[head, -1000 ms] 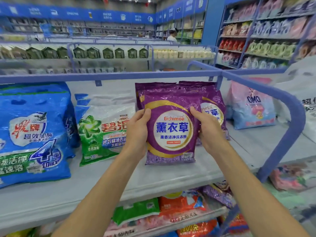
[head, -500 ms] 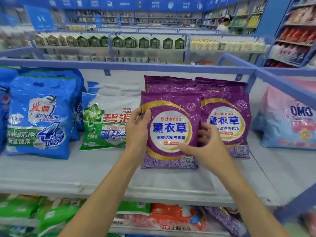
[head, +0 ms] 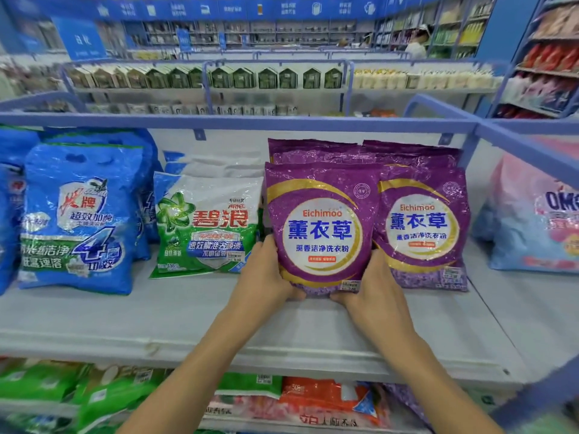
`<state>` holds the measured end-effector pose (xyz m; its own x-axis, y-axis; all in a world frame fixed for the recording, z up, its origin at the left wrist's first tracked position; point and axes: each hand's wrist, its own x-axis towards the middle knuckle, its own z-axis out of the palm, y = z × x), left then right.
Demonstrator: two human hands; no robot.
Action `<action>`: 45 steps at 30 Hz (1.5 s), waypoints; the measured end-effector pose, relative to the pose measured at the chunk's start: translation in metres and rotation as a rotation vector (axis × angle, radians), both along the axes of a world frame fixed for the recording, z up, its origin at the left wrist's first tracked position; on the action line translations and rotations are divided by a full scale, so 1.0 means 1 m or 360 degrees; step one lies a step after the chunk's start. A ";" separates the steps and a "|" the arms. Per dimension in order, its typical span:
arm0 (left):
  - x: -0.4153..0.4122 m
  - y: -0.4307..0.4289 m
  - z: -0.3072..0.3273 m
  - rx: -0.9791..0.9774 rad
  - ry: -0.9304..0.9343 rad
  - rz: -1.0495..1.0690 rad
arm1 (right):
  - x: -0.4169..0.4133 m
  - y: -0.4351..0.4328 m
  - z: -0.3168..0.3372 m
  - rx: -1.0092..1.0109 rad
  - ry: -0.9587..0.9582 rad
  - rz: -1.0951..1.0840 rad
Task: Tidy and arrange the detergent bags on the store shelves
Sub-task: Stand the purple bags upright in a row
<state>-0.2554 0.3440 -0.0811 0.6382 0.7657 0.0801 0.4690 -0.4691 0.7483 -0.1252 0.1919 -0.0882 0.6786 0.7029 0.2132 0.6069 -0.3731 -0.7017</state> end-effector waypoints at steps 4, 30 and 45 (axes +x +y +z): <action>0.007 0.001 0.003 0.0086 0.0012 0.0000 | 0.007 0.006 0.001 -0.0051 -0.0036 0.0031; -0.127 -0.088 -0.025 0.0745 0.0231 -0.0195 | -0.084 -0.113 -0.041 -0.0099 -0.0472 -0.0060; -0.129 -0.156 -0.113 0.0673 0.0402 -0.0457 | -0.098 -0.194 -0.131 -0.0610 0.0003 -0.0348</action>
